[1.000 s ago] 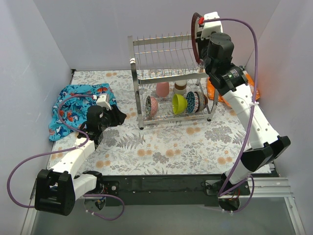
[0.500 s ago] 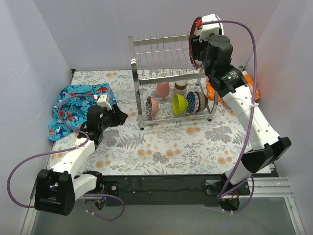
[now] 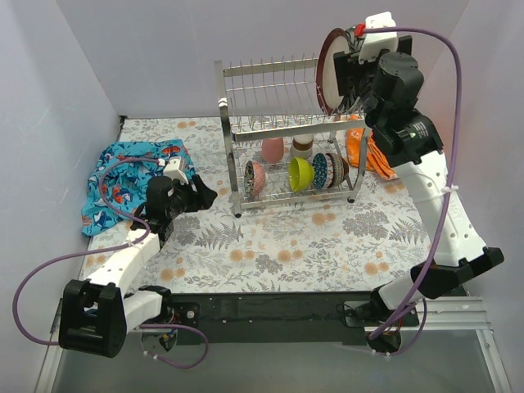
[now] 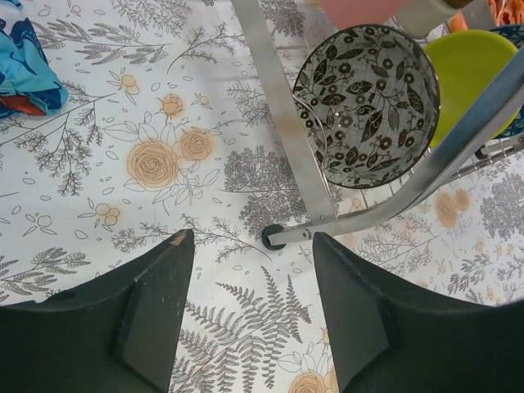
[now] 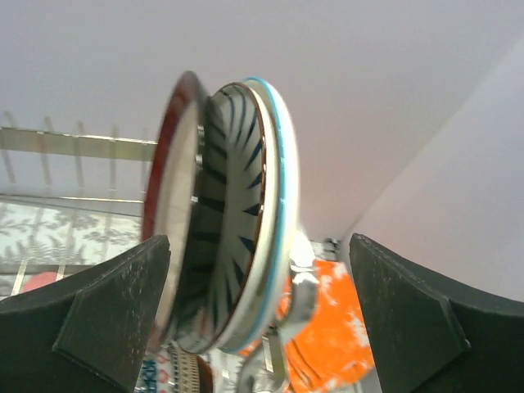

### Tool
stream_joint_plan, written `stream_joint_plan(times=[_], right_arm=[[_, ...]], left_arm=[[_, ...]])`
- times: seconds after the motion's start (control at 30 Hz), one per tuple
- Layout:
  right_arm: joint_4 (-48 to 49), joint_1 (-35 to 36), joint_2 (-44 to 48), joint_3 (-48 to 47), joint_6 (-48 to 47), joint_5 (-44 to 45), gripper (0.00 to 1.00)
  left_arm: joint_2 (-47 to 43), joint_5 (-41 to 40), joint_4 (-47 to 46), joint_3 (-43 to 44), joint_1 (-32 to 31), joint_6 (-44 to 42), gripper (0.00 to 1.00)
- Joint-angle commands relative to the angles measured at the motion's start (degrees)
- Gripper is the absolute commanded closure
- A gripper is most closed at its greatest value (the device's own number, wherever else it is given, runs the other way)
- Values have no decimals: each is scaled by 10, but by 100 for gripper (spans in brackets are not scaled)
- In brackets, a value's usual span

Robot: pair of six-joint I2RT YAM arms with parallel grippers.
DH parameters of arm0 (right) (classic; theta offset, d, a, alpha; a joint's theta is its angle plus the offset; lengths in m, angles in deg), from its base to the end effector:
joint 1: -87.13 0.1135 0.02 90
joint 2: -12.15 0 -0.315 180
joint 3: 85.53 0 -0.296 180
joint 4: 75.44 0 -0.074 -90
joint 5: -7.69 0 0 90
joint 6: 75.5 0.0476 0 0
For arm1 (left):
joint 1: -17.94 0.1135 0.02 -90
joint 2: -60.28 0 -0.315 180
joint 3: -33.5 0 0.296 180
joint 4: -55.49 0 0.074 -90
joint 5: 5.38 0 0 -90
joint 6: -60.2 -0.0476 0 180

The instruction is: Load the mixed dishes into the dish rack

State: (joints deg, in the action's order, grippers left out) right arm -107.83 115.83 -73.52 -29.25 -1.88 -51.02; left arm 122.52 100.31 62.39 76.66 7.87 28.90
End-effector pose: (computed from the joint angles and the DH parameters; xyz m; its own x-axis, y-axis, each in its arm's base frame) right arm 0.3131 0.1432 0.6214 0.0709 -0.2359 -0.9692 0.0656 0.9706 -0.2315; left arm 0.2545 -0.0583 0.2430 -0.5724 -0.7338 -0.3658 -0.1567 0.5358 -0.8297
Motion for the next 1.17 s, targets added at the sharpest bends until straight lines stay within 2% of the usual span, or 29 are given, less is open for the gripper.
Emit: stream_joint_plan(times=[0.0,0.23,0.33,0.4,0.43,0.5,0.67,0.8,0.97,1.13], right_arm=[[-23,-14,57,7,-45,60,2],[-25,-30,131,64,-59,84,2],[-33,-49,146,77,-50,91,2],[-47,-72,156,106,-50,86,2],[-52,-80,168,152,-51,87,2],[-77,-121,179,195,-31,66,2],[-152,-243,189,320,96,-66,2],[-168,-351,170,384,173,-145,2],[-182,-395,135,420,203,-116,2],[-166,-416,157,464,224,-153,2]], left_arm=[[10,10,-7,23,3,-12,39],[17,23,34,60,2,-53,26],[16,20,61,75,3,-76,24],[15,1,79,83,3,-87,19],[13,-6,85,88,4,-88,16],[13,-17,107,106,6,-93,2],[19,-30,181,153,8,-112,2],[-2,-68,182,148,9,-121,2],[3,-130,168,144,15,-135,2],[25,-144,144,134,27,-125,2]])
